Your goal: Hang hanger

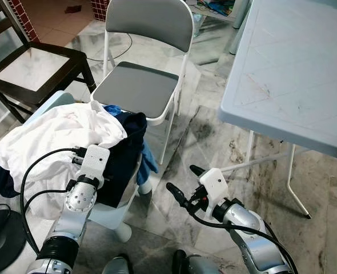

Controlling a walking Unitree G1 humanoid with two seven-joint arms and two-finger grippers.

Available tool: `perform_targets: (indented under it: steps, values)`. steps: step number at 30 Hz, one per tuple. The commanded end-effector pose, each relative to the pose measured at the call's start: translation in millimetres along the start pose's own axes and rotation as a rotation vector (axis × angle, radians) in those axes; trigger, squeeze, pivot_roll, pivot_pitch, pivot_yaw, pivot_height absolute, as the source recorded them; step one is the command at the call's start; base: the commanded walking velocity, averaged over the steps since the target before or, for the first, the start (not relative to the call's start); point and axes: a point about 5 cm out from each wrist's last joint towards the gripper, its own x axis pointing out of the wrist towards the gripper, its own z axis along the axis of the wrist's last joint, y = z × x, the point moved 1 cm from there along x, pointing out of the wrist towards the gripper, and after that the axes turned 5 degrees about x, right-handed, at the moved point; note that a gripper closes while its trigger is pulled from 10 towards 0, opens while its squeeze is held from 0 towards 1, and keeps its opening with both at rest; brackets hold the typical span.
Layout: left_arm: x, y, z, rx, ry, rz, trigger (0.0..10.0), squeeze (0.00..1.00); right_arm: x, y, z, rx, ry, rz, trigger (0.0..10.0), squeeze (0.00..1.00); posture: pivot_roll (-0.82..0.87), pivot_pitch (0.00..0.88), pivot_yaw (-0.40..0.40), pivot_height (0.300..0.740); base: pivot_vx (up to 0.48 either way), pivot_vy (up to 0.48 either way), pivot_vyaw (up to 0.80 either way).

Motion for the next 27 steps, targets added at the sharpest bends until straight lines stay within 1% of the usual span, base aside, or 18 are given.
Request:
perform_targets:
  steps: [1,3,4,7,10,13,16,17,19,20,21,22,23,27]
  values:
    - [-4.5,10.4,-1.6,-0.006,-0.016,0.065,0.0,0.0,-1.8,0.2,-5.5,0.0,0.017,0.0,10.0,0.0,0.15,0.243,-0.061,0.74,0.0,0.0,0.0]
    - [-5.1,11.0,2.5,-0.002,-0.042,0.078,0.0,0.0,-1.5,0.0,-6.1,-0.004,0.02,-0.001,10.0,0.0,0.15,0.243,-0.06,0.74,0.0,0.0,0.0]
    - [-6.1,5.5,2.5,0.013,-0.044,0.054,0.0,0.0,-1.3,-0.3,-6.8,-0.008,0.024,-0.002,10.0,0.0,0.15,0.243,-0.06,0.74,0.0,0.0,0.0]
    - [-6.8,3.3,2.1,0.015,-0.043,0.047,0.0,0.0,-1.2,-0.4,-7.2,-0.011,0.026,-0.004,10.0,0.0,0.15,0.243,-0.06,0.74,0.0,0.0,0.0]
    - [-11.0,-1.6,1.2,0.01,-0.052,0.052,0.0,0.0,-1.5,-0.6,-8.3,-0.015,0.031,-0.007,10.0,0.0,0.15,0.243,-0.059,0.74,0.0,0.0,0.0]
    - [-11.8,-1.5,1.7,0.011,-0.058,0.06,0.0,0.0,-1.6,-0.6,-8.5,-0.014,0.032,-0.008,10.0,0.0,0.15,0.243,-0.059,0.74,0.0,0.0,0.0]
    - [-15.6,0.4,3.5,0.021,-0.082,0.106,0.0,0.0,-2.1,-0.1,-9.6,-0.015,0.035,-0.008,10.0,0.0,0.15,0.242,-0.058,0.74,0.0,0.0,0.0]
    - [-18.1,-2.3,1.0,0.028,-0.069,0.108,7.0,0.0,-2.3,0.3,-9.9,-0.017,0.034,-0.007,10.0,0.0,0.15,0.244,-0.059,0.74,0.0,0.0,0.0]
    - [-18.9,-4.1,-0.6,0.033,-0.058,0.101,7.0,0.0,-2.3,0.4,-9.9,-0.018,0.034,-0.007,10.0,0.0,0.15,0.244,-0.059,0.74,0.0,0.0,0.0]
    - [-19.7,-5.5,-1.8,0.034,-0.052,0.098,10.0,0.0,-2.2,0.6,-10.1,-0.019,0.034,-0.006,10.0,0.0,0.16,0.244,-0.059,0.74,0.0,0.0,0.0]
    - [-20.4,-6.3,-2.3,0.032,-0.051,0.098,10.0,0.12,-2.1,0.8,-10.1,-0.02,0.034,-0.006,10.0,0.0,0.16,0.244,-0.059,0.74,0.0,0.0,0.0]
    - [-20.4,-6.3,-2.3,0.032,-0.051,0.098,10.0,0.12,-2.1,0.8,-10.1,-0.02,0.034,-0.006,10.0,0.0,0.16,0.244,-0.059,0.74,0.0,0.0,0.0]
    - [-22.9,-9.1,-3.5,0.004,-0.052,0.09,10.0,1.0,-2.1,1.1,-10.0,-0.021,0.034,-0.004,10.0,0.0,0.16,0.243,-0.059,0.74,0.0,0.0,0.0]
    - [-25.4,-11.4,-2.3,0.005,-0.067,0.084,10.0,1.0,-2.1,1.3,-9.9,-0.023,0.035,-0.004,10.0,0.0,0.16,0.243,-0.059,0.74,0.0,0.0,0.0]
